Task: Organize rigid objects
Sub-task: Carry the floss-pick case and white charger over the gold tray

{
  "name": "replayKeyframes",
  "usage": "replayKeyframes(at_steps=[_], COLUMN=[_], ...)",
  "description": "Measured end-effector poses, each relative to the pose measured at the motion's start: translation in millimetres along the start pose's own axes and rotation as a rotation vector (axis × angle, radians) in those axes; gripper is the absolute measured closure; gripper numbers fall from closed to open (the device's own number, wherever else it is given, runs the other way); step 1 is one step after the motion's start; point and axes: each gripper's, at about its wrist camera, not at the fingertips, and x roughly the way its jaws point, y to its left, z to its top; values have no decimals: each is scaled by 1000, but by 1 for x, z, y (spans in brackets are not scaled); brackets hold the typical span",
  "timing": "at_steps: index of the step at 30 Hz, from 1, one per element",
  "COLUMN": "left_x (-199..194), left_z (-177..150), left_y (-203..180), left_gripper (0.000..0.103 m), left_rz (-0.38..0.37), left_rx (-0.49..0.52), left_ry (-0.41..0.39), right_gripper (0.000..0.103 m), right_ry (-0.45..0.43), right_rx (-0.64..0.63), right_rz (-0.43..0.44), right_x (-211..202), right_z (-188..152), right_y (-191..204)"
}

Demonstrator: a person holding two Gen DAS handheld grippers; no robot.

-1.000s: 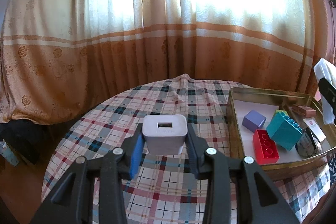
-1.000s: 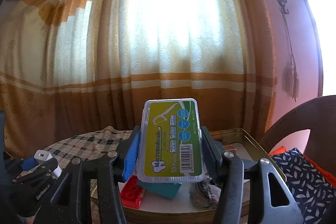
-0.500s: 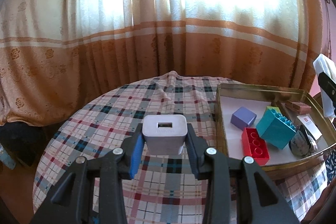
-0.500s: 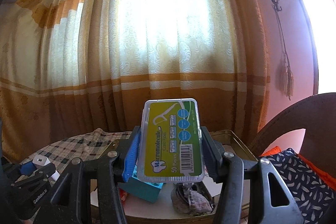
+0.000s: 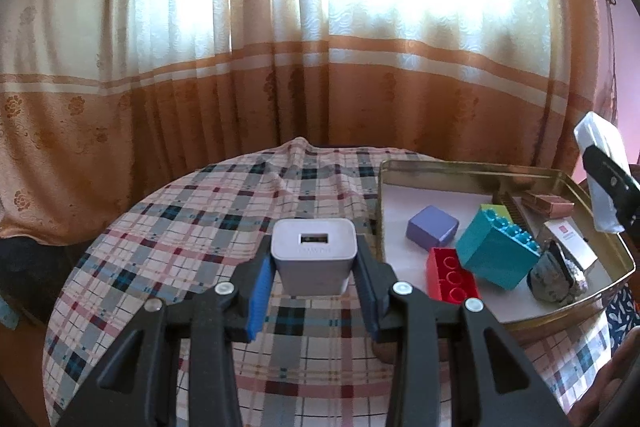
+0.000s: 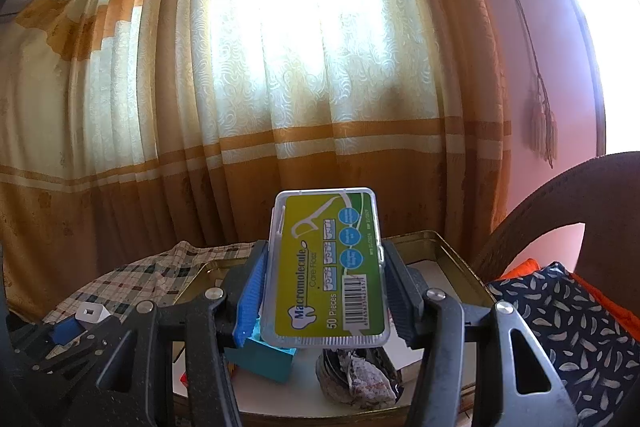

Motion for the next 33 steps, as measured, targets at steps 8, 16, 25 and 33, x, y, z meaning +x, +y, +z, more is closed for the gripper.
replayKeyframes(at_steps=[8,16,25,33], left_x=[-2,6,6,-17], left_z=[11,25,36,43], left_y=[-15,-29,-12,2], left_gripper=[66,64,66,66], left_rz=[-69,-67,-68,-146], left_rx=[-5,11,-14,-74], left_ry=[-9,-22,-70,-153], right_gripper=[46,46,46,46], right_ry=[15,24,34,22], right_rx=[23,33,38,54], right_rz=[-1,-7,-1,0], right_x=[2,3,5,3], right_z=[-1,-2,-2,-1], right_y=[-4,-6,-6,-8])
